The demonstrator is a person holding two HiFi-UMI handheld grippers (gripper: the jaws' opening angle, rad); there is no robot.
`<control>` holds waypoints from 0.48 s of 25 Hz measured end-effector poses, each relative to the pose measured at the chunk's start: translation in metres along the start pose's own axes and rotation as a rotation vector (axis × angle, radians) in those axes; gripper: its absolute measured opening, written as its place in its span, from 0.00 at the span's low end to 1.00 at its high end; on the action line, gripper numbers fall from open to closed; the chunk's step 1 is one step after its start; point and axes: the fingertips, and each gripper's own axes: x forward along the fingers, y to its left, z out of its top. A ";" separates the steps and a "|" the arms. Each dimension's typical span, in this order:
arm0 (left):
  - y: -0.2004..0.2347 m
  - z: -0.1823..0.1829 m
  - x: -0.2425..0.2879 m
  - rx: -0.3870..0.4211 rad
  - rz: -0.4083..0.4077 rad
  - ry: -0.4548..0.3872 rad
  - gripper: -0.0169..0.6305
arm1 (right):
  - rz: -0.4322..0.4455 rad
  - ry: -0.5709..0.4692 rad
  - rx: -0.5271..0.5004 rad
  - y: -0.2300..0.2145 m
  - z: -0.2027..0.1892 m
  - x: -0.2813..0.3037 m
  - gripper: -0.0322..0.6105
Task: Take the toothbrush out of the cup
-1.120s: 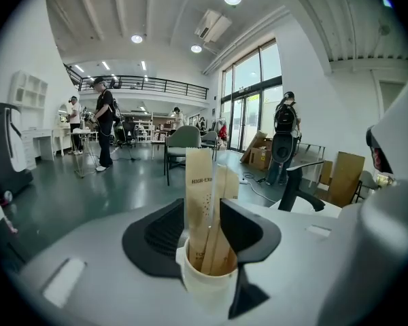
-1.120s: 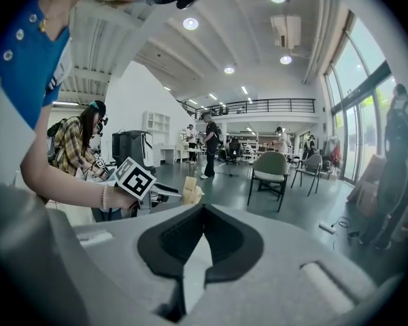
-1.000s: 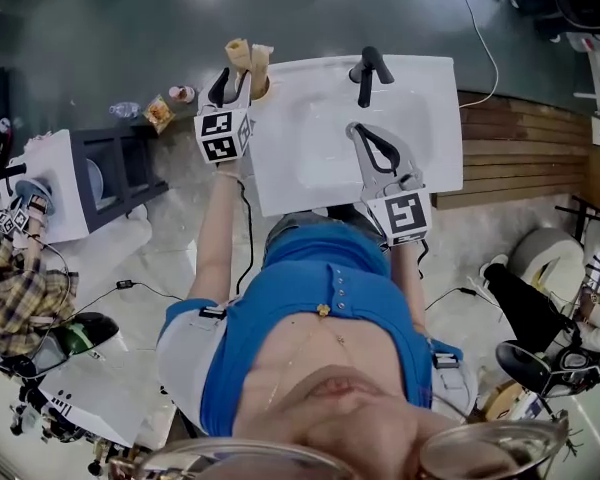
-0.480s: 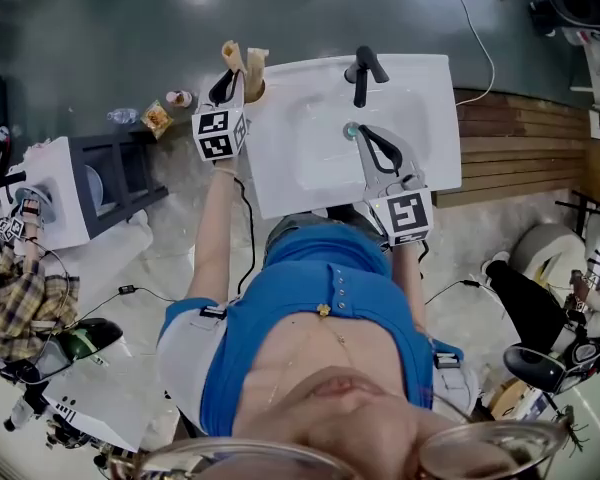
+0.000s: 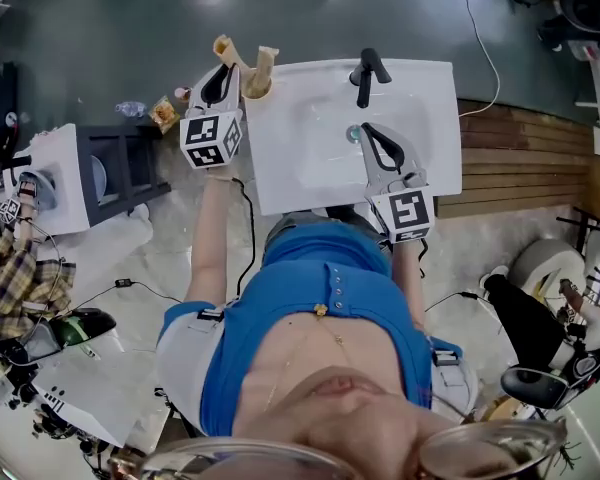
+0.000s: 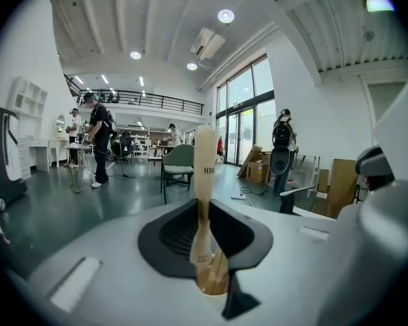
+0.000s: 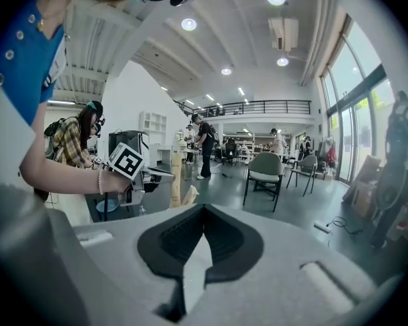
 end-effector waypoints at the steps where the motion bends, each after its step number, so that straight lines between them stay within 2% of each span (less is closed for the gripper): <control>1: -0.001 0.006 -0.005 0.002 0.001 -0.011 0.11 | 0.005 -0.004 -0.002 0.000 0.001 -0.001 0.05; 6: -0.006 0.027 -0.024 0.005 0.023 -0.055 0.10 | 0.034 -0.024 -0.007 0.002 0.005 -0.005 0.05; 12: -0.014 0.032 -0.046 -0.007 0.032 -0.060 0.10 | 0.061 -0.045 -0.015 0.005 0.008 -0.011 0.05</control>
